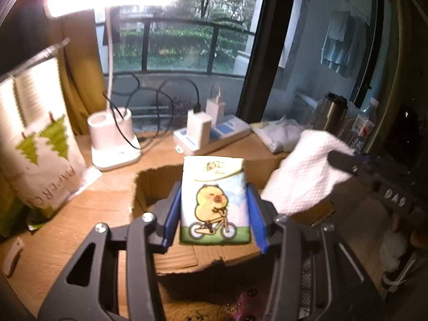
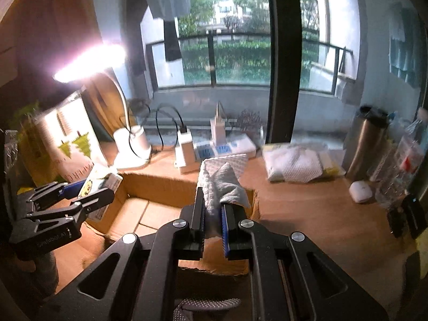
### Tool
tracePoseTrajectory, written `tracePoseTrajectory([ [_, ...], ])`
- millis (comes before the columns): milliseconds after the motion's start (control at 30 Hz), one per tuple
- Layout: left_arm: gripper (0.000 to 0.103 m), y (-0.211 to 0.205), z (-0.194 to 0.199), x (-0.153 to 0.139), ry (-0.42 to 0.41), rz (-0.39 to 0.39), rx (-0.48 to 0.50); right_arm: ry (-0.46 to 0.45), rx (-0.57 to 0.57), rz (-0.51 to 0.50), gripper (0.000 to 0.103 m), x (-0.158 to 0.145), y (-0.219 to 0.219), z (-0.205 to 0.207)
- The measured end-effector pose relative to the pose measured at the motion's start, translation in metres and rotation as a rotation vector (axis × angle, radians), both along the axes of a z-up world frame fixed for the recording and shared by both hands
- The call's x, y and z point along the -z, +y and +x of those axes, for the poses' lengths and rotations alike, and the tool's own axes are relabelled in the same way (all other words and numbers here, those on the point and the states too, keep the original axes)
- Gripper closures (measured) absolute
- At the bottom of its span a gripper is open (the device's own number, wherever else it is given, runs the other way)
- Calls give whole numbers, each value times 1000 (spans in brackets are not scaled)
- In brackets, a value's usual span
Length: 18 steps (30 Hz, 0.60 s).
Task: Organize soft objects
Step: 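Carry the tissue pack and towel into the cardboard box and release both, then grasp the bag of cotton swabs with the right tool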
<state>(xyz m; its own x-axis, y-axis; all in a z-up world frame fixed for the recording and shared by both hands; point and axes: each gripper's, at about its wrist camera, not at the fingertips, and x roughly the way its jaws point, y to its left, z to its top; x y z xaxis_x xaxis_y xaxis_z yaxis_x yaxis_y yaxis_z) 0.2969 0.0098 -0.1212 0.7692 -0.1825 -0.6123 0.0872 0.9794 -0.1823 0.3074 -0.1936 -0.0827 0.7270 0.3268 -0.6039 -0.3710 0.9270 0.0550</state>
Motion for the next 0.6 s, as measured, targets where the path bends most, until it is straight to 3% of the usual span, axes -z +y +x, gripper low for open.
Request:
tracePoseTrajectory([
  [133, 47, -6, 11, 13, 48, -14, 7, 89, 13, -22, 91, 29, 4, 19],
  [167, 38, -7, 11, 13, 50, -17, 10, 114, 15, -27, 90, 36, 5, 23],
  [200, 28, -8, 11, 13, 49, -22, 14, 139, 15, -28, 82, 42, 5, 26],
  [233, 26, -9, 10, 12, 44, -31, 18, 154, 15, -28, 71, 44, 6, 27],
  [400, 25, -11, 2, 4, 34, -26, 4, 146, 30, -30, 50, 41, 0, 19],
  [600, 25, -11, -19, -9, 4, -12, -10, 118, 43, -23, 49, 29, -12, -2],
])
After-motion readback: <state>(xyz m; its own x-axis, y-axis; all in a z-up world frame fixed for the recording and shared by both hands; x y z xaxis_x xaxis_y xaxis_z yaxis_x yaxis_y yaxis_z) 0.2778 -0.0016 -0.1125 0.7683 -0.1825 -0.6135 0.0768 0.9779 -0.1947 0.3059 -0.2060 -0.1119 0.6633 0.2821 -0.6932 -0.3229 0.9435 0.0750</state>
